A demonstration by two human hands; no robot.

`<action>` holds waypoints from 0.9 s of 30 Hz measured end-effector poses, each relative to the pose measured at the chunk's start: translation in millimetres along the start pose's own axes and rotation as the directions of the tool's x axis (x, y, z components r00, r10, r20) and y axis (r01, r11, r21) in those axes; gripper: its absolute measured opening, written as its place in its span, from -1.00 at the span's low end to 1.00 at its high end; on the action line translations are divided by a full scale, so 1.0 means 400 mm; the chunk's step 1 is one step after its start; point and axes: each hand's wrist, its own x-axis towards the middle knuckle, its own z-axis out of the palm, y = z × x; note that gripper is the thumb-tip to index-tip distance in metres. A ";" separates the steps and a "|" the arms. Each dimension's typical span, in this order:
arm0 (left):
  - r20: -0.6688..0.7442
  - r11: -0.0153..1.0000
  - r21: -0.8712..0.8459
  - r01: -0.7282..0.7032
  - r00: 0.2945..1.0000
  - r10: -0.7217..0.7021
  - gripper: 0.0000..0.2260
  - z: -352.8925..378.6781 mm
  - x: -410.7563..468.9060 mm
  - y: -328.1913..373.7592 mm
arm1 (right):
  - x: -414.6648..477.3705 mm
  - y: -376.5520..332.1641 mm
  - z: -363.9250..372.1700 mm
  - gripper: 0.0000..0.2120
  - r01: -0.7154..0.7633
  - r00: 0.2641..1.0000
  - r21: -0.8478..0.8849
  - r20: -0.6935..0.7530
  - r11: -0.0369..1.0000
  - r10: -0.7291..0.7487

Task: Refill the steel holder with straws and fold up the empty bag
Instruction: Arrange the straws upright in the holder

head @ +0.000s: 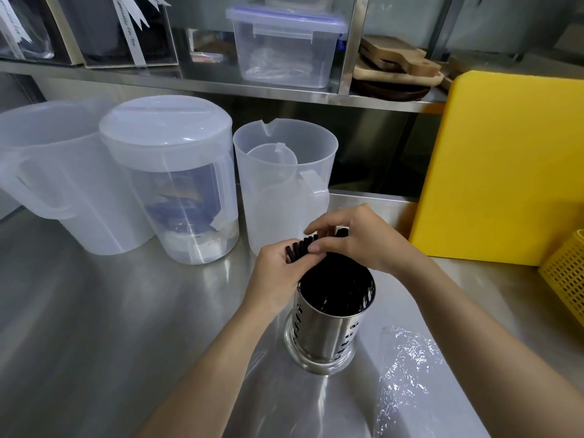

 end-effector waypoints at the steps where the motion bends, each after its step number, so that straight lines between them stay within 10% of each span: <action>1: 0.003 1.000 0.013 0.002 1.000 -0.002 -0.86 0.000 -0.001 0.000 | 0.003 0.001 -0.001 -0.81 0.010 1.000 -0.003 0.002 1.000 -0.010; 16: -0.001 0.974 0.024 -0.225 0.974 0.225 -0.89 -0.003 -0.003 0.100 | -0.028 -0.021 -0.042 -0.80 0.173 0.954 0.241 -0.281 0.955 -0.102; 27: -0.320 0.714 -0.643 -0.276 0.944 0.076 -0.81 -0.092 0.039 0.236 | -0.074 -0.019 -0.067 -0.76 0.127 0.987 0.523 -0.151 0.843 -0.055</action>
